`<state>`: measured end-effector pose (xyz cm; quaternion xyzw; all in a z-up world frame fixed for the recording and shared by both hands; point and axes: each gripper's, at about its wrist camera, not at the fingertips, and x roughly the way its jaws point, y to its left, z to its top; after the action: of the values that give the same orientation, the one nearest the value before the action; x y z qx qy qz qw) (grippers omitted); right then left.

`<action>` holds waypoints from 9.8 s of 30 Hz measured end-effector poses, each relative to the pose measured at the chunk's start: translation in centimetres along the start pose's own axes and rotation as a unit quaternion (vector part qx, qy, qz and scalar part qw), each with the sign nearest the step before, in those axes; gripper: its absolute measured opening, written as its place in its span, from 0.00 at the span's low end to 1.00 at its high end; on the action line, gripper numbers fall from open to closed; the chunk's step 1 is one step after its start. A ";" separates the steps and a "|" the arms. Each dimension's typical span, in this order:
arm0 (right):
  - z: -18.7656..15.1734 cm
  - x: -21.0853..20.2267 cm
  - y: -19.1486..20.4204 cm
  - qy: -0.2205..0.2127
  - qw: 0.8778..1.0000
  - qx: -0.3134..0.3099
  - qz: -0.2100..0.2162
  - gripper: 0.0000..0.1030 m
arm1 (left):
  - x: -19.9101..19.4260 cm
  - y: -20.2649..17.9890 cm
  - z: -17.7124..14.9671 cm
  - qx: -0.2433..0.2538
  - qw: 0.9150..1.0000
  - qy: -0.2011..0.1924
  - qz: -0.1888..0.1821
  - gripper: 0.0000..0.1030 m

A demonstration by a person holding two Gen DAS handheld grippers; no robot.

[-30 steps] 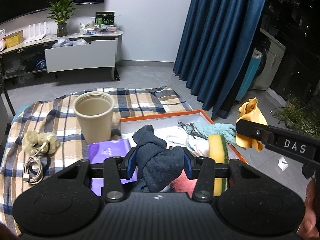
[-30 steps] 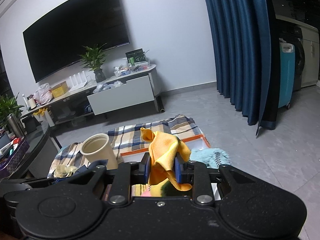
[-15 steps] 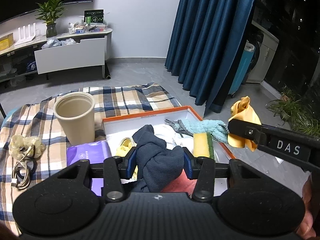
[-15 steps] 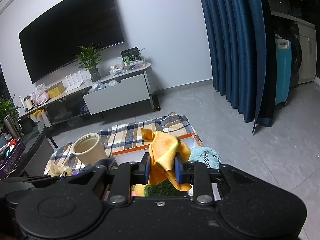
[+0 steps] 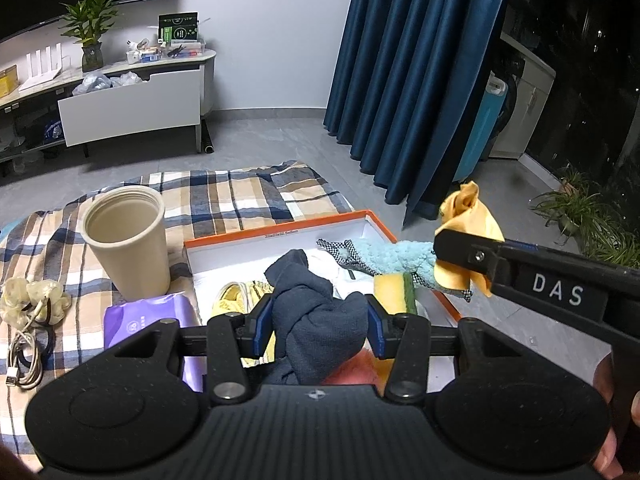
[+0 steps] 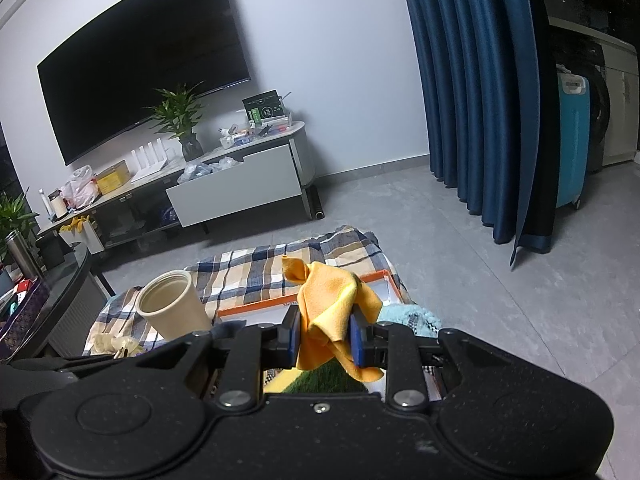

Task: Organize soft objects
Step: 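Carry the navy and yellow cloths with both grippers over the white box, then open the left gripper to drop the navy cloth while the right releases the yellow cloth, then move both tools back to the blanket toward the cable and plastic bag, then grasp the coiled white cable with the left gripper, then grasp the clear flower-print plastic bag with the right gripper while the left holds the cable, then carry the cable and plastic bag with both grippers toward the white box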

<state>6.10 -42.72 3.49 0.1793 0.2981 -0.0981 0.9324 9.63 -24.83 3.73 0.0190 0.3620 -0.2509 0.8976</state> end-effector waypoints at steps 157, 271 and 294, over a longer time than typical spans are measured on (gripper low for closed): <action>-7.2 18.2 31.1 0.137 0.972 -0.156 0.110 0.18 | -10.7 27.4 -10.9 -0.214 0.963 -0.094 0.132 0.57; -2.1 -3.3 10.4 -0.020 0.996 -0.044 0.076 0.18 | -8.1 8.9 -2.8 -0.026 0.996 -0.080 0.035 0.57; -2.2 -3.2 7.0 -0.021 0.999 -0.014 0.042 0.18 | -5.9 7.0 -2.5 -0.002 0.998 -0.061 0.009 0.57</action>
<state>4.41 -35.15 5.67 0.1759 0.2720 -0.0587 0.9443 7.64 -15.62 4.74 0.0048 0.3074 -0.2424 0.9202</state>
